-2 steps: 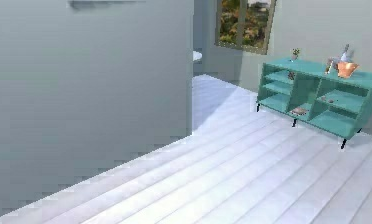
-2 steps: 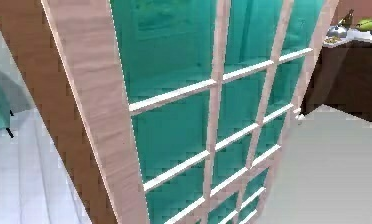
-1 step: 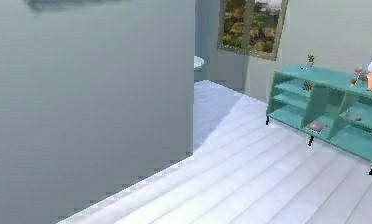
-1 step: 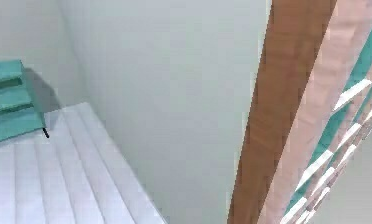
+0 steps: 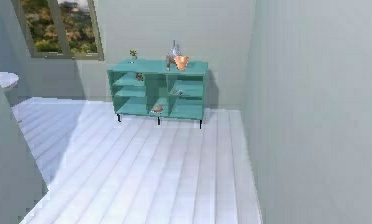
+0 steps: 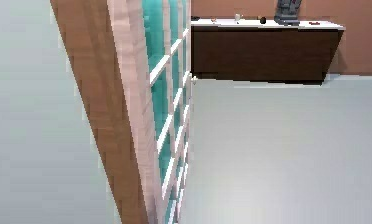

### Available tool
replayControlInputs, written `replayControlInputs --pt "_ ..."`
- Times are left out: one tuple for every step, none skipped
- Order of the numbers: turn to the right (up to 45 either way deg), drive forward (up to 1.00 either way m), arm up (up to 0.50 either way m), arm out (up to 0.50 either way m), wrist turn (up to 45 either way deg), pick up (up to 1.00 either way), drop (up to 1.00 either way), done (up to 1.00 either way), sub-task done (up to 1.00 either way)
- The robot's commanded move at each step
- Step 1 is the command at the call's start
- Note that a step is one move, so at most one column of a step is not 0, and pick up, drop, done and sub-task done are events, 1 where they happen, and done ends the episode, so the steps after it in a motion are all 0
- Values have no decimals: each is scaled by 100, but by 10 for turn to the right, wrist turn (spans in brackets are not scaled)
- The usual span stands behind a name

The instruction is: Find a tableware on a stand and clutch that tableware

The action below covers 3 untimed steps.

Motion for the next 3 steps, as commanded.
replayControlInputs --pt "60 0 0 0 0 0 0 0 0" --pt "0 100 0 0 0 0 0 0 0" --pt "0 70 0 0 0 0 0 0 0"
